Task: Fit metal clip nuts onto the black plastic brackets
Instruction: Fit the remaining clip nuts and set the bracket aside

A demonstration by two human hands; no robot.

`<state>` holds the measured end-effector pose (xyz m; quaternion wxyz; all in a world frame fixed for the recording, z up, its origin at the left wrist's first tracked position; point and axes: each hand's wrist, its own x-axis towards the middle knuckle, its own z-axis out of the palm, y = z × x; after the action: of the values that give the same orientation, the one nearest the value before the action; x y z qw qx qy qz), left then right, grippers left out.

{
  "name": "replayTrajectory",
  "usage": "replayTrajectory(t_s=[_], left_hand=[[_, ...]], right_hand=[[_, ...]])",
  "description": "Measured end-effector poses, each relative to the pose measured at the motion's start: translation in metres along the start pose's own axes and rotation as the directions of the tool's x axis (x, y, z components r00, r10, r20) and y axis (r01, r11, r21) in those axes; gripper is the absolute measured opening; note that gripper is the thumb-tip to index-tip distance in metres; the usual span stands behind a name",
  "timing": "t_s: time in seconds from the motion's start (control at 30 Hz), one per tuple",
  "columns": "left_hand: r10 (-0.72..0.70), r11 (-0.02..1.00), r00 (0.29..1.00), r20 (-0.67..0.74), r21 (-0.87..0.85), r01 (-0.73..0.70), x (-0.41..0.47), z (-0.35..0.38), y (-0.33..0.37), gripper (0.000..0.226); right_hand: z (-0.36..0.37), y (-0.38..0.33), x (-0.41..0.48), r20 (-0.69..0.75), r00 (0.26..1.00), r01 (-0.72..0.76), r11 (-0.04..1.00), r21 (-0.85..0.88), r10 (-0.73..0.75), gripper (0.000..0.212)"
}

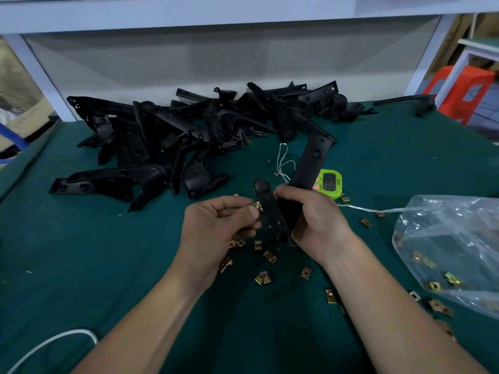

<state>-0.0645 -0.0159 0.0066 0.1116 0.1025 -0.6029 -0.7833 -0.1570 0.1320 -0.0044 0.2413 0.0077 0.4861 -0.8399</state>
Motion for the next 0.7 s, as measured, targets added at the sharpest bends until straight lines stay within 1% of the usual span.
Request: replayTrajectory(t_s=[0.1, 0.17, 0.33, 0.53, 0.7], left_hand=[[0.033, 0.999, 0.999, -0.016, 0.020, -0.033, -0.0002, 0.0001, 0.0016, 0.015], [0.047, 0.998, 0.999, -0.026, 0.052, -0.045, -0.0004, 0.0013, 0.0014, 0.012], [0.038, 0.993, 0.998, -0.044, 0.109, -0.033, -0.0023, 0.0028, 0.0001, 0.025], [0.029, 0.992, 0.999, -0.027, 0.122, -0.026, -0.0026, 0.0032, 0.0011, 0.026], [0.055, 0.990, 0.995, -0.081, 0.135, -0.044, -0.0022, 0.0057, -0.0019, 0.028]], right_hand=[[0.0009, -0.0001, -0.0001, -0.005, 1.000, -0.001, 1.000, 0.022, 0.002, 0.016], [0.0015, -0.0001, -0.0003, -0.001, 1.000, 0.001, 1.000, 0.014, -0.001, 0.020], [0.0021, 0.0004, -0.0033, 0.035, 0.999, -0.005, 1.000, -0.016, 0.006, 0.008], [0.0031, -0.0010, -0.0041, 0.027, 1.000, 0.010, 1.000, -0.027, -0.010, 0.010], [0.0042, -0.0004, -0.0050, 0.099, 0.995, 0.020, 0.999, -0.036, -0.016, 0.010]])
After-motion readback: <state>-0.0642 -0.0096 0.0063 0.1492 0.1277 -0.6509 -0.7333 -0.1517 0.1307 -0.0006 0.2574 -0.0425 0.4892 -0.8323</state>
